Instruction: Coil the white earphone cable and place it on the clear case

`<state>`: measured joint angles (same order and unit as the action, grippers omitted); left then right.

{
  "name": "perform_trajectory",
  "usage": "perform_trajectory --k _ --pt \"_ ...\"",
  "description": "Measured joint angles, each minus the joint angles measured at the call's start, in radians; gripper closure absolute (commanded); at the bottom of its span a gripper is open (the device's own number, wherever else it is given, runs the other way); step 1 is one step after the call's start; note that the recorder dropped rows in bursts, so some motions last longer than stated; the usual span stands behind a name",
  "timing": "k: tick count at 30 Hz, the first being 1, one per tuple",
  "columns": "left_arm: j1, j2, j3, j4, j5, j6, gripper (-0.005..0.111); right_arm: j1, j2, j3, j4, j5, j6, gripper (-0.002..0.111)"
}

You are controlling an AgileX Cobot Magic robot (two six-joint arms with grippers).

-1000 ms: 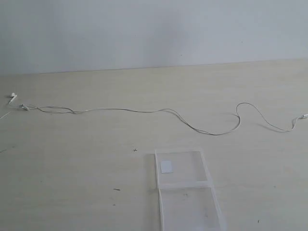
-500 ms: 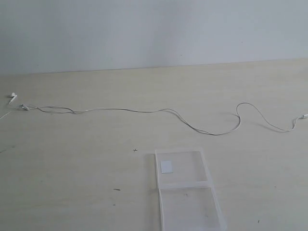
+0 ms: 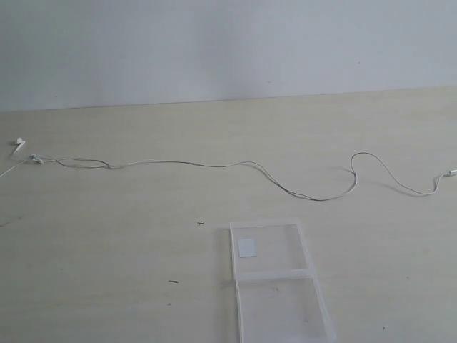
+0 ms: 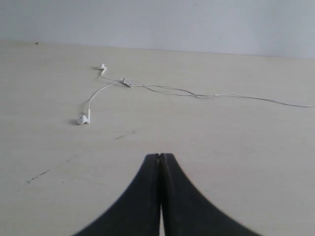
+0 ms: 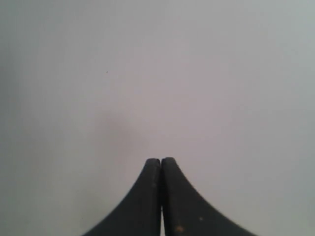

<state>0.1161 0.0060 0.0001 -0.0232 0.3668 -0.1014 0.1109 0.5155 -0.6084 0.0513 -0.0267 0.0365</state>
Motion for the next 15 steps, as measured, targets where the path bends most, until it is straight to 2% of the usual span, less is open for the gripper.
perform_trajectory --k 8,15 --pt "0.000 0.000 0.000 0.000 0.000 0.000 0.107 0.000 0.150 0.000 0.004 -0.078 0.001 0.108" --pt "0.000 0.000 0.000 0.000 0.000 0.000 0.107 0.000 0.485 -0.022 -0.012 -0.256 0.123 0.108"
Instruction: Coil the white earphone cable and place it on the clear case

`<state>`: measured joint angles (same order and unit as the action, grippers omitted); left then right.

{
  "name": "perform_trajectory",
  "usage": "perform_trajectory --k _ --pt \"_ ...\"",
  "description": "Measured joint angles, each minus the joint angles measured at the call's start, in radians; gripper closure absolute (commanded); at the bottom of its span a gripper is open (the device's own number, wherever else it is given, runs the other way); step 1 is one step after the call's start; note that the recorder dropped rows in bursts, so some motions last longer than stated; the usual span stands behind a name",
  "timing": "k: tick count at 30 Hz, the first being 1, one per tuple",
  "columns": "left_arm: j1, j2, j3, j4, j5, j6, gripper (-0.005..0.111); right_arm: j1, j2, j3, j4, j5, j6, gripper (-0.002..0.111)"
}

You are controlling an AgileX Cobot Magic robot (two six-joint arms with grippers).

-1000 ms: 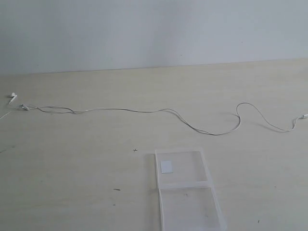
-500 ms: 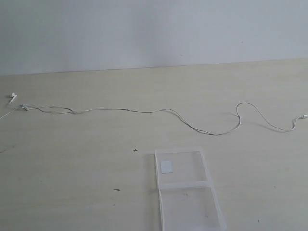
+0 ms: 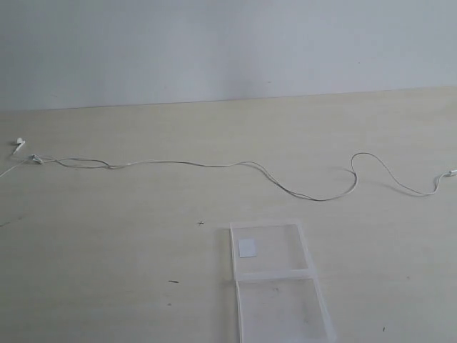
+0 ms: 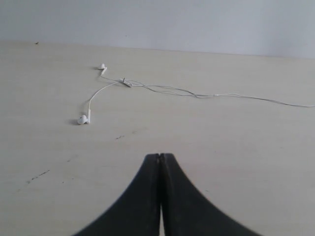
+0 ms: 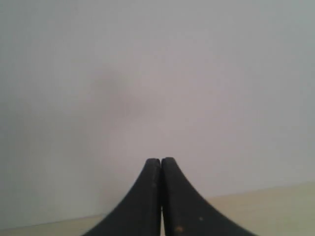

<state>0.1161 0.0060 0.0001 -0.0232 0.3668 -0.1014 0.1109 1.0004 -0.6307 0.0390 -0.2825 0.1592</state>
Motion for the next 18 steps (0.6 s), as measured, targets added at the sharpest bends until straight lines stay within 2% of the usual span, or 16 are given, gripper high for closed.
perform_trajectory --k 2,4,6,9,12,16,18 --pt "0.000 0.000 0.000 0.000 0.000 0.000 0.107 0.000 0.120 -0.056 -0.039 0.023 0.055 0.108" --pt "0.000 0.000 0.000 0.000 0.000 0.000 0.107 0.000 0.252 -0.148 -0.124 0.120 0.145 0.108" --pt "0.000 0.000 0.000 0.000 0.000 0.000 0.107 0.014 0.382 -0.287 -0.205 0.294 0.209 0.108" --pt "0.000 0.000 0.000 0.000 0.000 0.000 0.107 0.054 0.553 -0.513 -0.215 0.600 0.163 0.108" --pt "0.001 0.000 0.000 0.000 0.000 0.000 0.107 0.091 0.700 -0.749 -0.071 0.823 -0.062 0.108" --pt "0.001 0.000 0.000 0.000 0.000 0.000 0.107 0.140 0.874 -1.006 0.231 1.058 -0.609 0.108" --pt "0.001 0.000 0.000 0.000 0.000 0.000 0.107 0.169 0.941 -1.109 0.326 1.170 -0.795 0.108"
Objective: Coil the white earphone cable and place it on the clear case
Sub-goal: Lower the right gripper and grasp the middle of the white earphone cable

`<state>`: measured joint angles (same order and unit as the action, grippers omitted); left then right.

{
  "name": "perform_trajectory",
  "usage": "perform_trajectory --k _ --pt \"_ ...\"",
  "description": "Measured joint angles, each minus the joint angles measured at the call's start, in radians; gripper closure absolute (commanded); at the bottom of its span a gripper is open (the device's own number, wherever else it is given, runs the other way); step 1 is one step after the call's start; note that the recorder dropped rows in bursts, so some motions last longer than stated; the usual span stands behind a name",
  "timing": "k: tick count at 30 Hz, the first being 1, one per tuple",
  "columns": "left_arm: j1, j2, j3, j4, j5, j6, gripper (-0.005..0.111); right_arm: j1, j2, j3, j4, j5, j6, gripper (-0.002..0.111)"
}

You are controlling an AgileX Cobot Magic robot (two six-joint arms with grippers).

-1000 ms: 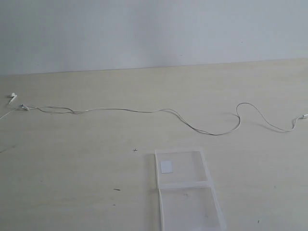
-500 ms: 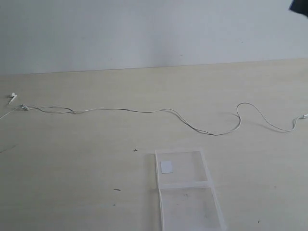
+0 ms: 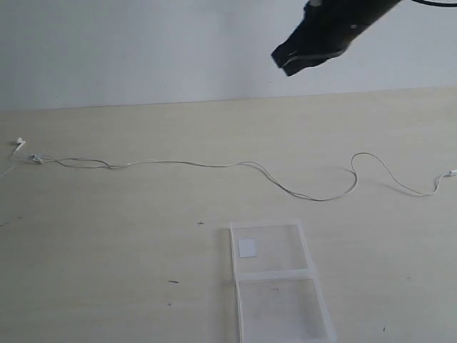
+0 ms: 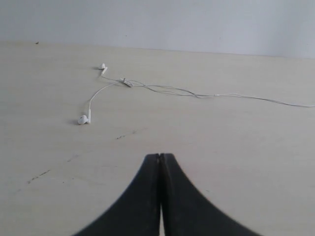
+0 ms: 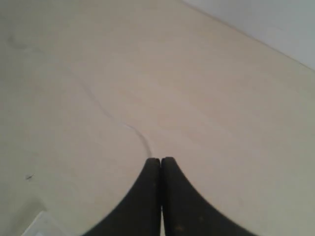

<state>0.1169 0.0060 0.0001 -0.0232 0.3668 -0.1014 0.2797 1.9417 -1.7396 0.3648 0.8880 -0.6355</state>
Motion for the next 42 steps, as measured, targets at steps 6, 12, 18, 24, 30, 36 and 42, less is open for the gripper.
perform_trajectory --k 6,12,18,24,30,36,42 --pt "0.000 0.000 0.000 0.000 0.000 0.000 0.107 0.067 0.172 -0.233 0.031 0.213 -0.150 0.108" --pt "0.000 0.000 0.000 0.000 0.000 0.000 0.107 0.091 0.324 -0.351 -0.061 0.313 -0.161 0.108" --pt "0.000 0.000 0.000 0.000 0.000 0.000 0.107 0.091 0.429 -0.367 -0.122 0.276 -0.074 0.086" --pt "0.000 0.000 0.000 0.000 0.000 0.000 0.107 0.091 0.488 -0.367 -0.181 0.246 0.057 0.058" --pt "0.000 0.000 0.000 0.000 0.000 0.000 0.107 0.091 0.513 -0.367 -0.189 0.198 0.149 0.058" --pt "0.000 0.000 0.000 0.000 0.000 0.000 0.107 0.091 0.530 -0.367 -0.211 0.172 0.167 0.058" --pt "0.000 0.000 0.000 0.000 0.000 0.000 0.107 0.091 0.554 -0.367 -0.239 0.165 0.210 0.058"
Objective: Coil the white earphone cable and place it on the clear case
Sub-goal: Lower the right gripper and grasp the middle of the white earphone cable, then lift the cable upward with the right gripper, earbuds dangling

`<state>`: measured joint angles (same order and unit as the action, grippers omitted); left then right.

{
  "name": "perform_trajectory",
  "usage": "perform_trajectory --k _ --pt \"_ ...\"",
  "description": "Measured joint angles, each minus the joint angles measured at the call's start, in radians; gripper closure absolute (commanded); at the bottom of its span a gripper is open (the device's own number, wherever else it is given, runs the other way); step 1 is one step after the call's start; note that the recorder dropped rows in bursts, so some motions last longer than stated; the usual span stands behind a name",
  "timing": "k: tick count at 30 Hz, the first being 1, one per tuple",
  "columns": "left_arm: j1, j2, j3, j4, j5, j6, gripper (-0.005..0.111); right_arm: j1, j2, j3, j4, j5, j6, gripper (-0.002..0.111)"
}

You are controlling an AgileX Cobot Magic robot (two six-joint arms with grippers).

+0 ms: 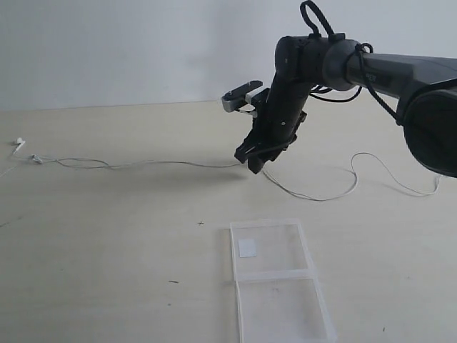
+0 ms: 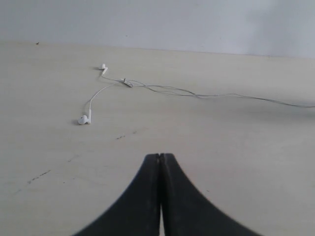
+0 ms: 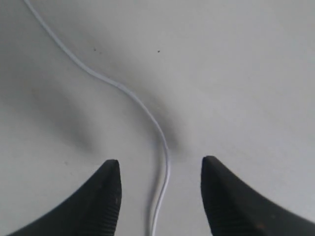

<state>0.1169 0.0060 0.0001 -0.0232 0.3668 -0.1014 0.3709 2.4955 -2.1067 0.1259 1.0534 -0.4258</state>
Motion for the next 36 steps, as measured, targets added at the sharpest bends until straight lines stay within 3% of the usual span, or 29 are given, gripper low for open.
perform_trajectory --k 6,9,11,15,16,25,36 --pt "0.000 0.000 0.000 0.000 0.000 0.000 0.107 0.000 0.020 0.000 -0.005 -0.005 0.009 0.059" --pt "0.000 0.000 0.000 0.000 0.000 0.000 0.107 0.000 0.022 0.000 -0.008 -0.003 0.036 0.065" --pt "0.000 0.000 0.000 0.000 0.000 0.000 0.107 0.000 0.024 -0.002 -0.009 0.000 0.047 0.075" --pt "0.000 0.000 0.000 0.000 0.000 0.000 0.107 0.000 0.033 -0.011 -0.022 0.025 0.053 0.107" --pt "0.000 0.000 0.000 0.000 0.000 0.000 0.107 0.000 0.032 -0.011 -0.030 0.035 0.055 0.108" --pt "0.000 0.000 0.000 0.000 0.000 0.000 0.107 0.000 0.013 -0.007 -0.039 0.103 0.055 0.108" --pt "0.000 0.000 0.000 0.000 0.000 0.000 0.107 0.000 -0.320 -0.002 0.235 0.158 0.107 0.108"
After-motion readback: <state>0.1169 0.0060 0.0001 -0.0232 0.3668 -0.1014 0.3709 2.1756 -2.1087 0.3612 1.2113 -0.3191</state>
